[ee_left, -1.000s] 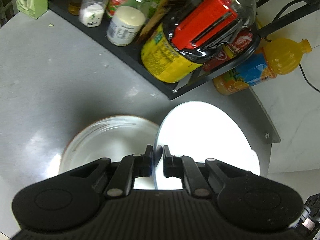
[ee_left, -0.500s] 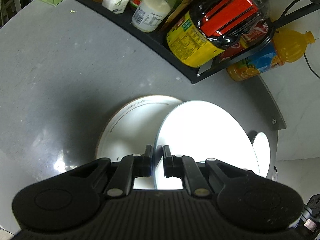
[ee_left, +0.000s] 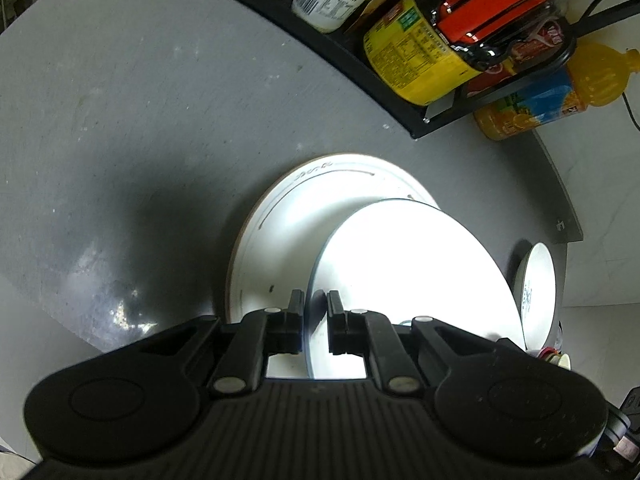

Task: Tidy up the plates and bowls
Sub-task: 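Lift the 'Sweet' plate with both grippers and carry it over the flower-pattern plate, then lower the 'Sweet' plate onto the flower-pattern plate and open both grippers, then move both tools to the small white 'BAKERY' plate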

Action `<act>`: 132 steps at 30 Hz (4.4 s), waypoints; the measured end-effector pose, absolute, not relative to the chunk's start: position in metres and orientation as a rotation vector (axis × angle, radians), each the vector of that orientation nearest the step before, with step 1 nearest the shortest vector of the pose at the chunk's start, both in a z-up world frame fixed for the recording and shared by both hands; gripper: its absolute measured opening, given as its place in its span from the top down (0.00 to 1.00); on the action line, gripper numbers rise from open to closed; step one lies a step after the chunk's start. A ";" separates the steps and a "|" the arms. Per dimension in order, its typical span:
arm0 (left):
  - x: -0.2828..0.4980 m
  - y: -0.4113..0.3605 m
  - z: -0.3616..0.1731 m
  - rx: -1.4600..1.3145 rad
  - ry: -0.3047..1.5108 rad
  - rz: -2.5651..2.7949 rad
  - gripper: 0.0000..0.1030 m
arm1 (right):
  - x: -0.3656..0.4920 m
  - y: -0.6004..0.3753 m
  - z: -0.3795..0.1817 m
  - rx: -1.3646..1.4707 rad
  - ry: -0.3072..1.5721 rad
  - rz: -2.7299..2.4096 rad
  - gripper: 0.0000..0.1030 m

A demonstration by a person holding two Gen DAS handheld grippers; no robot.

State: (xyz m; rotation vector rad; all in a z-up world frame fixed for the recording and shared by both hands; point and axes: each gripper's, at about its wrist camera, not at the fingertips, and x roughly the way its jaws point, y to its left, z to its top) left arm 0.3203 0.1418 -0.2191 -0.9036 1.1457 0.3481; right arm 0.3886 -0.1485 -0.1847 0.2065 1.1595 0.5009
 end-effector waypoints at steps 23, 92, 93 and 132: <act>0.331 0.137 -0.243 -0.887 1.189 0.402 0.84 | 0.391 -0.135 -0.188 0.153 1.132 0.470 0.95; 0.313 0.161 -0.202 -0.775 1.112 0.455 0.54 | 0.374 -0.104 -0.179 0.064 1.103 0.435 0.42; 0.314 0.160 -0.201 -0.767 1.114 0.453 0.49 | 0.373 -0.105 -0.177 0.067 1.095 0.438 0.41; 0.366 0.044 -0.120 -0.441 1.044 0.242 0.00 | 0.373 -0.205 -0.110 0.109 0.837 0.400 0.07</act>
